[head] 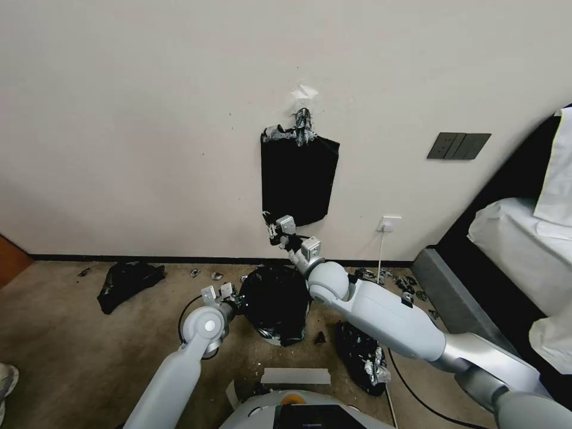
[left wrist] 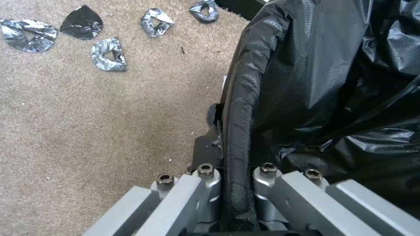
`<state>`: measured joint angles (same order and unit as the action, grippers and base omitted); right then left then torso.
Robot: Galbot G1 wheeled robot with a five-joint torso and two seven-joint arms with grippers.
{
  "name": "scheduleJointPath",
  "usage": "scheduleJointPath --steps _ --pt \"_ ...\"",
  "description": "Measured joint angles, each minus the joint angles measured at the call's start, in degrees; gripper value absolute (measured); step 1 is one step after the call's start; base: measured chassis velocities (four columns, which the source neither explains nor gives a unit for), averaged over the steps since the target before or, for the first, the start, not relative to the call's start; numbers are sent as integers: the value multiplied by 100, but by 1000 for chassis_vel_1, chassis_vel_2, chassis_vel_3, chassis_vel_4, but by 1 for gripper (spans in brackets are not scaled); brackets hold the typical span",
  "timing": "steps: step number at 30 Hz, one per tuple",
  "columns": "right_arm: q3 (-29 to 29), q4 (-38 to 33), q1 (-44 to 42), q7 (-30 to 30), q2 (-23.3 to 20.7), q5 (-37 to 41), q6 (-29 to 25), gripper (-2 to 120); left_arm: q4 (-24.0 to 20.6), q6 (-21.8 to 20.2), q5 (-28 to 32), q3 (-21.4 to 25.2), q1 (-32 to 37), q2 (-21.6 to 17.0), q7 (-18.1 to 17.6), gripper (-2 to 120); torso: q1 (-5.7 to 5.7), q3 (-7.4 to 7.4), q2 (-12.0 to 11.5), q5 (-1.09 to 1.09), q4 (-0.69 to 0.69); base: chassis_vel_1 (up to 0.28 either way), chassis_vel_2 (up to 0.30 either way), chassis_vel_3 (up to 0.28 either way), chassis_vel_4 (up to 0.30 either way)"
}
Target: Place a trash bag onto the trash bin.
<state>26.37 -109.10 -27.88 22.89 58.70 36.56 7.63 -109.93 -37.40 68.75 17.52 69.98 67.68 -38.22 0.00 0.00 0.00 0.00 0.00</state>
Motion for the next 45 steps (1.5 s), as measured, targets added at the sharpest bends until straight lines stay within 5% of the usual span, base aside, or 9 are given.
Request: scheduleJointPath --steps 10,13,26,33,45 --pt "-30 5 -43 2 10 0 -4 6 28 6 -61 -28 2 30 95 33 0 0 0 0 0 0 0 0 0" --pt "-34 33 -10 2 11 0 -7 6 17 12 -138 -13 14 14 146 52 0 0 0 0 0 0 0 0 0" --pt "-27 120 6 6 33 6 8 8 -220 48 -181 141 91 -67 244 97 0 0 0 -1 0 0 0 0 0" --pt "-24 140 6 9 52 16 34 8 -481 88 -282 279 226 -191 397 100 0 0 -1 -1 0 0 0 0 0" --pt "-81 195 -16 -6 38 20 66 49 -983 817 -1557 604 537 -301 1432 100 0 0 -1 0 0 0 0 0 0"
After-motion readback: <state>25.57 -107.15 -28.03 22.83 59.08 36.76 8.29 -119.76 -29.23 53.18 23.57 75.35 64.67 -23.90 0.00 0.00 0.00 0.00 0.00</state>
